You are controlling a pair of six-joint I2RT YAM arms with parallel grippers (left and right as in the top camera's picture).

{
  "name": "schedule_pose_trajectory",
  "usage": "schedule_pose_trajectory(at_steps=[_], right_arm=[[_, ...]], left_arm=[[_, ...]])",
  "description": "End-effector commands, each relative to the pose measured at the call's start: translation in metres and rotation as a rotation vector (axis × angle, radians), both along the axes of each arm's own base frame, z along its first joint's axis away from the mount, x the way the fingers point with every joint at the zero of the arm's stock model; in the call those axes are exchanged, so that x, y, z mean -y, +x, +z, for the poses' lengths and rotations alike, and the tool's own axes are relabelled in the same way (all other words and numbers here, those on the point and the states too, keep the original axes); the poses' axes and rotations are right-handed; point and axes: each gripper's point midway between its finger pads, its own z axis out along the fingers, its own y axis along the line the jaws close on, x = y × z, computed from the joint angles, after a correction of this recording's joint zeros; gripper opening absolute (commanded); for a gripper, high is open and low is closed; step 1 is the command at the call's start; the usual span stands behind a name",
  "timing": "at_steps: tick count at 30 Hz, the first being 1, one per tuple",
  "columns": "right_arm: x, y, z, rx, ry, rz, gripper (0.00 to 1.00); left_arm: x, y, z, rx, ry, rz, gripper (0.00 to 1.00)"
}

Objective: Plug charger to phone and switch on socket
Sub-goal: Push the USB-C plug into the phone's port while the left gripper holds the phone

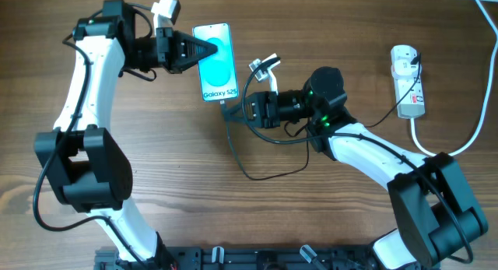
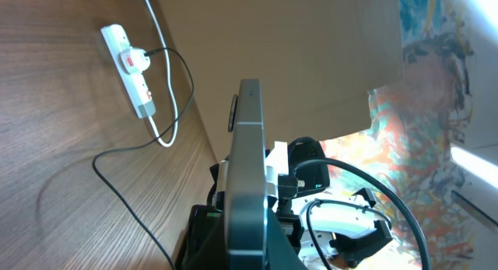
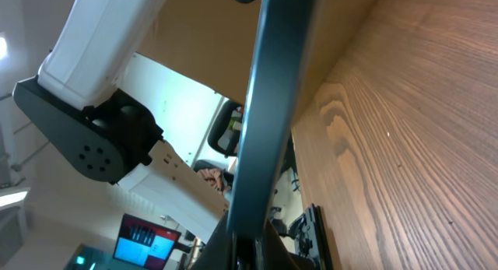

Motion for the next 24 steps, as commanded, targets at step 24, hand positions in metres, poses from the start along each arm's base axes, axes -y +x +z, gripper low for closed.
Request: schedule_pose_trajectory(at_steps=[24], right_arm=[[0.005,0.014,0.001,0.017,0.013,-0.050,0.04]], left_arm=[[0.007,-0.001,0.006,0.005,-0.031,-0.021,0.04]])
